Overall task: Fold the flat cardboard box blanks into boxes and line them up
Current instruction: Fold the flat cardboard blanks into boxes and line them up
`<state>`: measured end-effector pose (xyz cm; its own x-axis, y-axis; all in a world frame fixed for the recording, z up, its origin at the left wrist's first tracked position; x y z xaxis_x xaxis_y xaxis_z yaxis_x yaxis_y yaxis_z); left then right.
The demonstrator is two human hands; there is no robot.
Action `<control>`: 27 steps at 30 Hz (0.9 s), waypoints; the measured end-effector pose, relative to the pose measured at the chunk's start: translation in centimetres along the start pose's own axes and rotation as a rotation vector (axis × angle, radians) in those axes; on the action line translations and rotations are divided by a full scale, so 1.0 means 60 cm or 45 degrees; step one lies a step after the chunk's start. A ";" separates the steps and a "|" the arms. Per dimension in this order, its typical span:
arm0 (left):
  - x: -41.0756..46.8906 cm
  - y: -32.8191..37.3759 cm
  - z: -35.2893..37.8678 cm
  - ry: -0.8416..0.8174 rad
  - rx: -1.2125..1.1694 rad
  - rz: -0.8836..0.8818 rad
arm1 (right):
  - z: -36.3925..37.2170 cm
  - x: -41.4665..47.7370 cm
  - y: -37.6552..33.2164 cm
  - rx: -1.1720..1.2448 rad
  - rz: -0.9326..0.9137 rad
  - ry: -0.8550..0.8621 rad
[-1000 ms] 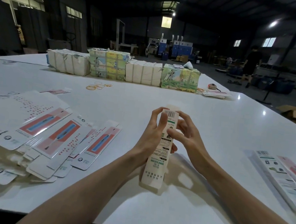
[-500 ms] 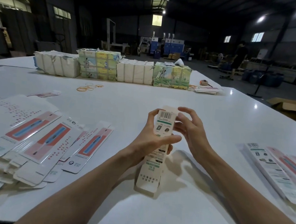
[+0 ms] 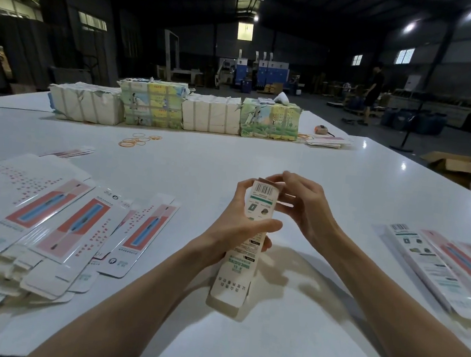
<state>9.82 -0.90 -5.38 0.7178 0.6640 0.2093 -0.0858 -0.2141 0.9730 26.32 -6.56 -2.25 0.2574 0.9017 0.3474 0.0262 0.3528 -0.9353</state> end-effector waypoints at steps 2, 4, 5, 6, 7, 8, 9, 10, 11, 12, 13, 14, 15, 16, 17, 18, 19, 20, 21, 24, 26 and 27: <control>-0.001 0.000 0.000 -0.017 0.039 0.015 | -0.001 0.001 -0.001 0.049 0.055 0.037; -0.001 0.000 0.002 -0.022 0.076 0.027 | -0.003 0.002 0.000 0.072 0.094 0.081; 0.000 0.000 0.002 -0.023 0.099 0.035 | -0.004 0.003 0.001 0.093 0.122 0.098; 0.001 0.000 0.002 -0.024 0.126 0.043 | -0.005 0.004 0.001 0.115 0.149 0.117; 0.001 0.000 0.002 -0.028 0.147 0.049 | -0.006 0.005 0.001 0.133 0.170 0.132; 0.001 0.000 0.001 -0.034 0.158 0.052 | -0.007 0.005 0.000 0.141 0.185 0.142; 0.001 0.000 0.000 -0.043 0.164 0.050 | -0.008 0.005 0.000 0.140 0.194 0.145; 0.001 0.000 -0.001 -0.052 0.171 0.049 | -0.008 0.005 -0.001 0.134 0.198 0.140; 0.000 0.000 -0.003 -0.062 0.184 0.053 | -0.009 0.004 -0.001 0.131 0.202 0.134; -0.001 0.000 -0.003 -0.071 0.200 0.059 | -0.010 0.004 -0.001 0.129 0.208 0.129; -0.001 0.000 -0.004 -0.076 0.213 0.062 | -0.010 0.004 -0.001 0.124 0.212 0.123; -0.001 0.000 -0.004 -0.074 0.218 0.062 | -0.012 0.003 -0.002 0.111 0.211 0.114; -0.001 -0.001 -0.004 -0.068 0.216 0.059 | -0.013 0.003 -0.003 0.094 0.205 0.102; -0.001 -0.002 -0.004 -0.058 0.208 0.053 | -0.014 0.003 -0.004 0.076 0.202 0.087; -0.001 -0.003 -0.004 -0.051 0.201 0.045 | -0.016 0.003 -0.006 0.060 0.199 0.074; 0.000 -0.004 -0.004 -0.049 0.196 0.037 | -0.017 0.002 -0.007 0.050 0.198 0.060; 0.001 -0.004 -0.004 -0.052 0.192 0.027 | -0.019 0.002 -0.006 0.045 0.201 0.048; 0.002 -0.005 -0.004 -0.056 0.185 0.019 | -0.020 0.002 -0.006 0.044 0.208 0.037; 0.002 -0.005 -0.004 -0.061 0.170 0.010 | -0.020 0.001 -0.005 0.051 0.215 0.026; 0.004 -0.003 -0.008 -0.073 0.067 -0.003 | -0.016 0.000 -0.001 0.131 0.231 -0.024; 0.005 -0.001 -0.010 -0.068 0.038 0.007 | -0.012 0.000 -0.001 0.191 0.230 -0.033; 0.005 -0.001 -0.011 -0.064 0.029 0.008 | -0.011 0.000 -0.001 0.204 0.224 -0.024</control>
<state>9.56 -0.22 -5.28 0.7514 0.6257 0.2094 -0.0746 -0.2348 0.9692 26.93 -6.72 -2.23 0.2265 0.9568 0.1825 -0.1716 0.2236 -0.9595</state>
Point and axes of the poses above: each hand's wrist, its own x-axis towards the middle knuckle, its own z-axis out of the palm, y = z × x, the point moved 2 cm from there along x, towards the middle knuckle, and after that the axes turned 1 degree about y, right-handed, at the moved point
